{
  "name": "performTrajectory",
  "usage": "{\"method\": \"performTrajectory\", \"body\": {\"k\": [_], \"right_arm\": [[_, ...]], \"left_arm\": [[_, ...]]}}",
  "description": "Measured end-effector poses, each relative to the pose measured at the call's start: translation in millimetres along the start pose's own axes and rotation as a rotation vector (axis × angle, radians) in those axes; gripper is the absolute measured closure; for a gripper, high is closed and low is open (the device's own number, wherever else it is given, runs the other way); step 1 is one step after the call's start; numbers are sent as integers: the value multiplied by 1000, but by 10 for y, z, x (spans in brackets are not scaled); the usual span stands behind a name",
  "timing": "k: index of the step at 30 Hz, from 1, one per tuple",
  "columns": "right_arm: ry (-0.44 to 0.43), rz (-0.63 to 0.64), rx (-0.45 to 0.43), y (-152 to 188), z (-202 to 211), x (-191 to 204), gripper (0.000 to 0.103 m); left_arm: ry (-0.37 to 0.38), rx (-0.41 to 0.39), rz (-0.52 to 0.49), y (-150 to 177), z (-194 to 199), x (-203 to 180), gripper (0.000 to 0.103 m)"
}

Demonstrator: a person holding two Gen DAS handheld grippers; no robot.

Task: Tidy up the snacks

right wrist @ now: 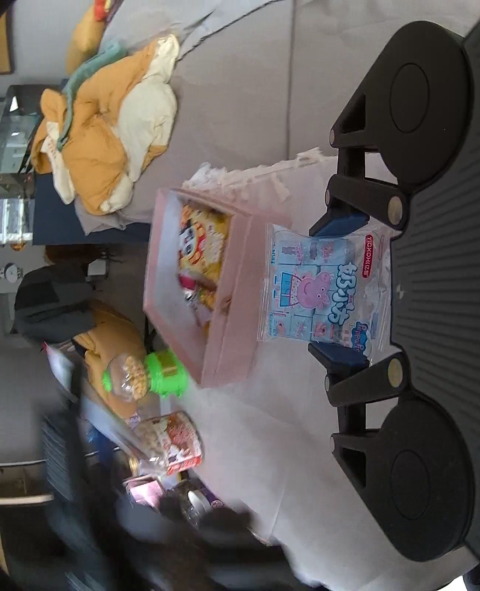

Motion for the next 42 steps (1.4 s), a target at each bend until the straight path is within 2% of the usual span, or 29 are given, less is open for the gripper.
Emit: {"method": "performTrajectory", "body": {"k": [1,2,4,7,9,10,13,17,19,21,22,24,26,31,34,39,42], "right_arm": [[6,-3,9,23,-23,-37,44],[14,-8,23,43,-61,-73,44],[28,-15,34,69,-96,-128,44],[38,-31,19,44,-81,-222,44],[36,-33,9,-16,-79,-246,44],[34,-32,-5,-75,-65,-241,44],[8,-40,-91,-493,0,-219,44],[-17,-76,-179,-1344,-156,-150,42],[5,-46,-212,-1698,-385,-113,22],[57,-35,-200,-1817,-608,-127,23],[94,-39,-188,-1789,-679,-148,23],[85,-63,-163,-1605,-703,-146,23],[62,-78,-139,-1343,-658,-111,23],[80,-29,-69,-521,-537,93,22],[86,-32,-22,-94,-502,205,22],[84,-46,34,292,-586,284,22],[134,-28,13,334,-614,265,17]], "left_arm": [[-22,69,12,98,-229,74,27],[-66,79,31,147,-321,157,28],[-108,16,73,142,-291,292,28],[-68,-25,161,148,-57,451,28],[-48,-24,182,208,192,530,28],[-63,-20,176,257,318,562,28],[-103,3,165,486,660,623,28],[-67,62,182,704,843,521,28],[-120,110,90,841,906,464,28],[-165,144,-13,999,1026,452,28],[-180,162,-57,1094,1083,443,28],[-195,189,-84,1242,1137,434,28],[-215,203,-73,1375,1208,446,28],[-279,223,-35,1623,1212,426,28],[-322,214,-65,1645,1166,391,28],[-368,234,-121,1664,1092,319,27],[-390,239,-139,1665,1060,306,27]]}}
Point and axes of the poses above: each gripper's, at about its wrist camera, not at the fingertips, and z roughly against the way its jaws point, x to its left, y to its underside, the point moved 8 cm from there along -z, roughly the way its jaws point, and after that the axes turned 4 degrees about -x, right-handed, at the moved point
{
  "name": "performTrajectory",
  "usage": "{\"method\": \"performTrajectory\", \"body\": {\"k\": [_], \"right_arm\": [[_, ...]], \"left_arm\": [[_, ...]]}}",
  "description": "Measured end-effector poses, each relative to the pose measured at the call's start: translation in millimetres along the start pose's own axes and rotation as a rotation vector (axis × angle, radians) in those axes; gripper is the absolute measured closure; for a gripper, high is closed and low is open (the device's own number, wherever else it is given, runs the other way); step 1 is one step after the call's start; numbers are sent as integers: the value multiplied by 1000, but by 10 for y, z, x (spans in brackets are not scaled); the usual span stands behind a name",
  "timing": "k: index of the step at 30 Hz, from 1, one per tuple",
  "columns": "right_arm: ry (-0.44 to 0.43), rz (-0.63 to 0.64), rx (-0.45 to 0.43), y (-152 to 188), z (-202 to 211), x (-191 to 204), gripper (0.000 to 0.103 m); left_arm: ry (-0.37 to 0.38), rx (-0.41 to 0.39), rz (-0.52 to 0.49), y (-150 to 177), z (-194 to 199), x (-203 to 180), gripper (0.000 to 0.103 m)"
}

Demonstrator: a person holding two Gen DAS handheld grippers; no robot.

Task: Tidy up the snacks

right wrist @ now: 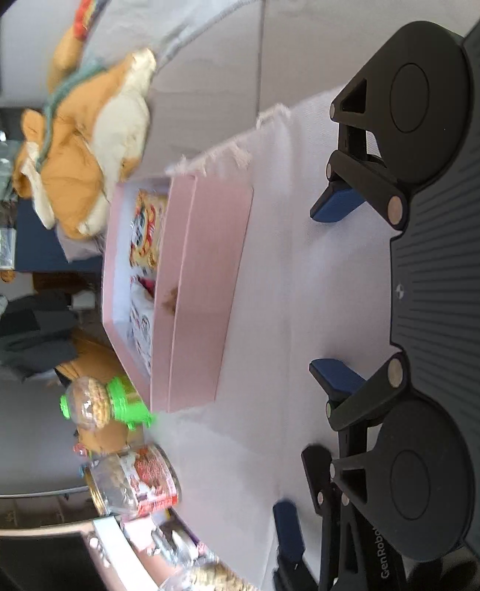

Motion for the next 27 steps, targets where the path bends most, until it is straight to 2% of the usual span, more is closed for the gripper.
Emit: {"method": "performTrajectory", "body": {"k": [4,11,27], "right_arm": [[45,-40,15,39,7,-60,3],[72,-60,-39,104,24,-107,0],[77,-69,-42,100,19,-129,0]], "left_arm": [[-19,-1,2,-12,-25,-4,27],[-30,-3,0,-9,-8,-9,27],[-35,-5,6,0,3,6,27]]}}
Point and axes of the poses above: each gripper's, at about its wrist camera, not at the fingertips, and z roughly against the way its jaws point, x to its left, y to its underside, the point moved 8 cm from there along -z, roughly the way its jaws point, and after that the axes turned 4 degrees about -x, right-handed, at the moved point
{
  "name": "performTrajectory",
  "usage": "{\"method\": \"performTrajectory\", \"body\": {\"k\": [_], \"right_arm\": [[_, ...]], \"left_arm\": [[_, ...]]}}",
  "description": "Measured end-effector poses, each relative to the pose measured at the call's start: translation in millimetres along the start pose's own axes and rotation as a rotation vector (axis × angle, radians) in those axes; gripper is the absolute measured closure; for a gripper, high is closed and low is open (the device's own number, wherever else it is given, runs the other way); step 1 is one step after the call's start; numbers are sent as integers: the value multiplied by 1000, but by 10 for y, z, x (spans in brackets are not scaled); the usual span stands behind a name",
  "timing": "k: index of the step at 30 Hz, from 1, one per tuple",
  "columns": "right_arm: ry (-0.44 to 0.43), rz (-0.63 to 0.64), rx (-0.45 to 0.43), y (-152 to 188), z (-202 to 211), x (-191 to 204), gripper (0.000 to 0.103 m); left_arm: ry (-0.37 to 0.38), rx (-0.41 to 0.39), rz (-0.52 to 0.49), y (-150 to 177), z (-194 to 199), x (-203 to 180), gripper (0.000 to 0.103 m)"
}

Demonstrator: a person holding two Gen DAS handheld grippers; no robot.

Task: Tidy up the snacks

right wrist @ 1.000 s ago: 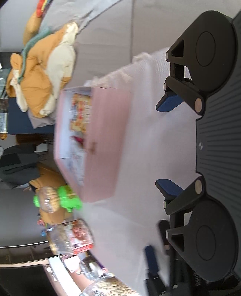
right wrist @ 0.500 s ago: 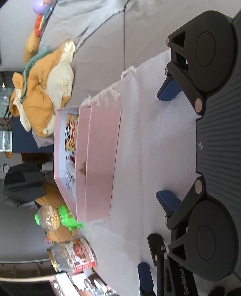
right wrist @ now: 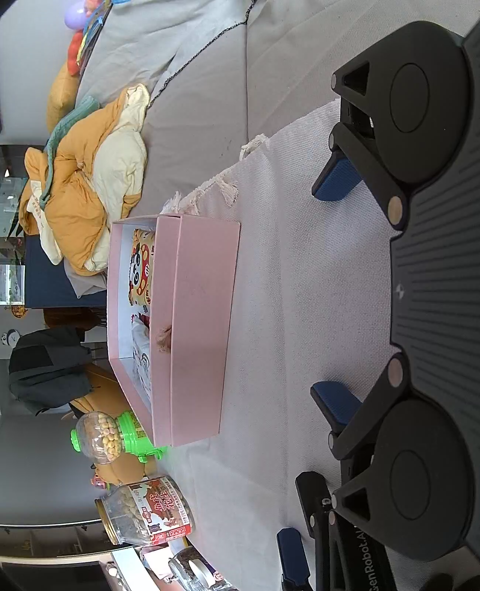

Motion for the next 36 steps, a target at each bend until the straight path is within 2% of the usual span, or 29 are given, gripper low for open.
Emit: {"method": "performTrajectory", "body": {"k": [36], "right_arm": [[0,1,0,1,-1,0,0]], "left_arm": [[-2,1,-9,2,-4,-20,27]]}}
Point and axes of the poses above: each gripper's, at about its wrist camera, not at the fingertips, and z roughly against the way its jaws point, x to its left, y to its underside, the point moved 8 cm from there along -z, roughly the way its jaws point, and after that the axes turned 4 degrees about -x, right-handed, at the moved point
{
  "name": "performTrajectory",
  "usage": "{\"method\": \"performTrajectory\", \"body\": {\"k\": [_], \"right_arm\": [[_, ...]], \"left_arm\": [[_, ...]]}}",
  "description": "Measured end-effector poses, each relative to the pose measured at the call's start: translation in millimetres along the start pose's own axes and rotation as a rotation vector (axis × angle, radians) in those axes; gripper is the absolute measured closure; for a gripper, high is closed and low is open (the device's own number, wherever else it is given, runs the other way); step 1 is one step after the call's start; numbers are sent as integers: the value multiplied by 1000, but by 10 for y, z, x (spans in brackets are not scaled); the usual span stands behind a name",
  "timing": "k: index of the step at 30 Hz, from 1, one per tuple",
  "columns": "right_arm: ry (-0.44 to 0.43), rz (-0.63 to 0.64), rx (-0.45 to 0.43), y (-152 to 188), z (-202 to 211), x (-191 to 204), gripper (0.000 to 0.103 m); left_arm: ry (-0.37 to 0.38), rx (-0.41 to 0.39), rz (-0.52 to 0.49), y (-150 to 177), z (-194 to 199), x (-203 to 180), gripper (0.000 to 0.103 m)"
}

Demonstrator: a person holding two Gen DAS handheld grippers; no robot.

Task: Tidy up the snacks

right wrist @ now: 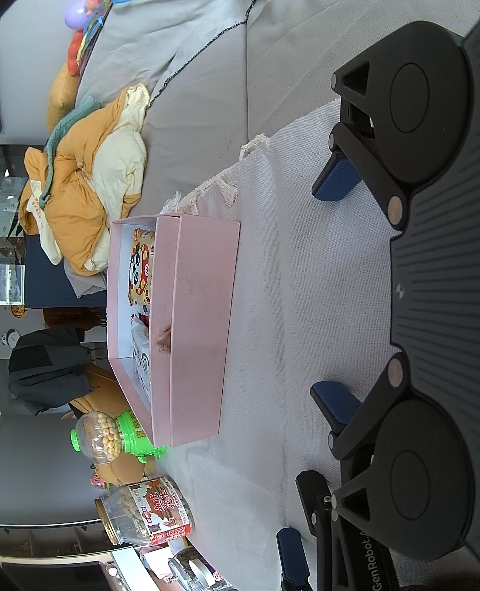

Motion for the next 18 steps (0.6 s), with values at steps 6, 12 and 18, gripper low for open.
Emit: {"method": "performTrajectory", "body": {"k": [6,12,18], "right_arm": [[0,0,0,0,0,0,0],[0,0,0,0,0,1,0],[1,1,0,0,1,1,0]], "left_arm": [[-1,0,-3,3,-2,7,27],[0,0,-3,3,-2,7,27],[1,-1,-2,3,-2,5,27]]}}
Point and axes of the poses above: each gripper's, at about its wrist camera, not at the fingertips, and z roughly against the way its jaws point, x to its left, y to its underside, the point moved 8 cm from there along -z, roughly the way its jaws point, and after that the axes turned 4 degrees about -x, right-handed, at the moved point
